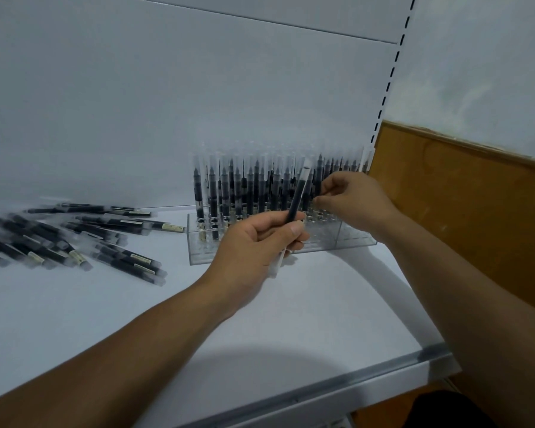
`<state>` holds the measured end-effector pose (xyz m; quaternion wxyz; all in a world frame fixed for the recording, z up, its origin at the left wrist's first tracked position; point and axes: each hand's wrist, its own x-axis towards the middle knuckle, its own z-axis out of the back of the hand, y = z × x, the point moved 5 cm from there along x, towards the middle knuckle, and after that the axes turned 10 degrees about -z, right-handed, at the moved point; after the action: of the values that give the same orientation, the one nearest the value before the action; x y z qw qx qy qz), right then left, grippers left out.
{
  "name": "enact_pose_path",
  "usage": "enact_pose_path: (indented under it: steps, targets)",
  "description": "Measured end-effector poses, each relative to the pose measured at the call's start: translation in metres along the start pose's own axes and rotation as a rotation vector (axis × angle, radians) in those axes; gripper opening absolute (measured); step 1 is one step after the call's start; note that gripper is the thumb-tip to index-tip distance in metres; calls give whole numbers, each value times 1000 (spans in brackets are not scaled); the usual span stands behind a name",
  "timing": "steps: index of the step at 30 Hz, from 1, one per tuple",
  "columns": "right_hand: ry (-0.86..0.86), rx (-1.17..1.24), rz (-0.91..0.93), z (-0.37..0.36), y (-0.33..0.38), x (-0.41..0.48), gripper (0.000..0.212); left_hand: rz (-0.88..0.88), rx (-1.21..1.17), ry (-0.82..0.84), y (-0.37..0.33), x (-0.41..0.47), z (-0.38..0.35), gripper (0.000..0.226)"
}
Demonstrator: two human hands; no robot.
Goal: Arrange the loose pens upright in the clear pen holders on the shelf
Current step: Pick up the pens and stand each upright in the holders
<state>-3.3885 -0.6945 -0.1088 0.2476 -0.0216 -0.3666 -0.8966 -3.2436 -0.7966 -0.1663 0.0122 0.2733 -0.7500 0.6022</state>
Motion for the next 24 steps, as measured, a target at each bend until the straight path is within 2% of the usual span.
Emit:
enact_pose_path:
  steps: [4,8,12,16,20,24]
  targets:
    - [-28,-100,23,1,4,-4,20,2,4,2,0,0,0,21]
    - [-21,-53,-5,5,3,-4,24,0,7,10,0,0,1,25]
    - [-53,34,-34,5,-3,-5,19,-3,5,14,0,0,0,24]
    - [-56,82,-55,5,-5,-6,30,-3,11,16,-1,-1,1,28]
    - [-18,-4,-66,-2,-10,-7,22,0,8,4,-1,-1,0,24]
    - [40,-117,-24,-2,-6,-7,29,-2,17,12,0,-1,1,22]
